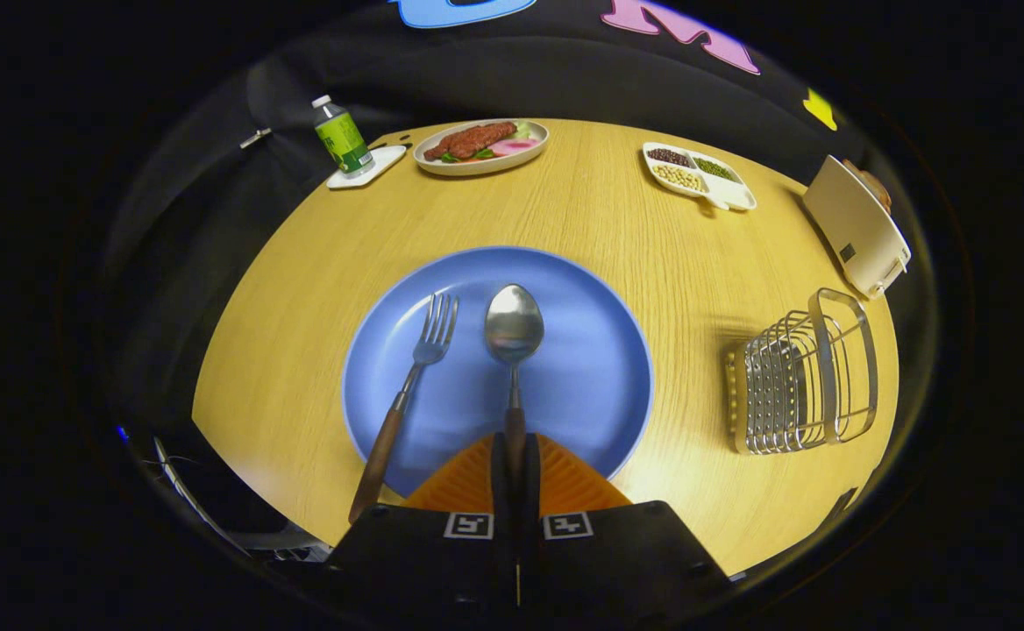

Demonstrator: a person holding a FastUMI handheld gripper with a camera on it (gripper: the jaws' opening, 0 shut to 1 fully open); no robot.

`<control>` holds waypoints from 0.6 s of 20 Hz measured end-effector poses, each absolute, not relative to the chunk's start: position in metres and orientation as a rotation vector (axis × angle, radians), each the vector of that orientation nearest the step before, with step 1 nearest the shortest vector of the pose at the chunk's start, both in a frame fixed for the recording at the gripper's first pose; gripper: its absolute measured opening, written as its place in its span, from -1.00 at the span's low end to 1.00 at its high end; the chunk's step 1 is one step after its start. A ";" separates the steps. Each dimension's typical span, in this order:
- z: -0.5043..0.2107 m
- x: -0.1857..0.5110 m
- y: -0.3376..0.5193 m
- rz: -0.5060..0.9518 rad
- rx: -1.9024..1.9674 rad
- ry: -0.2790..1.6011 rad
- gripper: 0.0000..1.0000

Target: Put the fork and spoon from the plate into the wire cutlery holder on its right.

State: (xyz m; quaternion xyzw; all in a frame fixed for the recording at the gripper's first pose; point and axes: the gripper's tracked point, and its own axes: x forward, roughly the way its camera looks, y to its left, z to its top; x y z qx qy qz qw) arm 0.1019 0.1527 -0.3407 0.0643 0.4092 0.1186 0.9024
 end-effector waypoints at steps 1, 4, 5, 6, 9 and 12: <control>-0.336 0.104 0.150 0.240 0.132 0.819 -0.88; -0.322 0.106 0.146 0.235 0.166 0.781 -0.88; -0.316 0.106 0.143 0.237 0.180 0.771 -0.88; -0.310 0.104 0.140 0.243 0.190 0.762 -0.88; -0.288 0.099 0.126 0.248 0.203 0.730 -0.88; -0.263 0.090 0.102 0.250 0.209 0.705 -0.88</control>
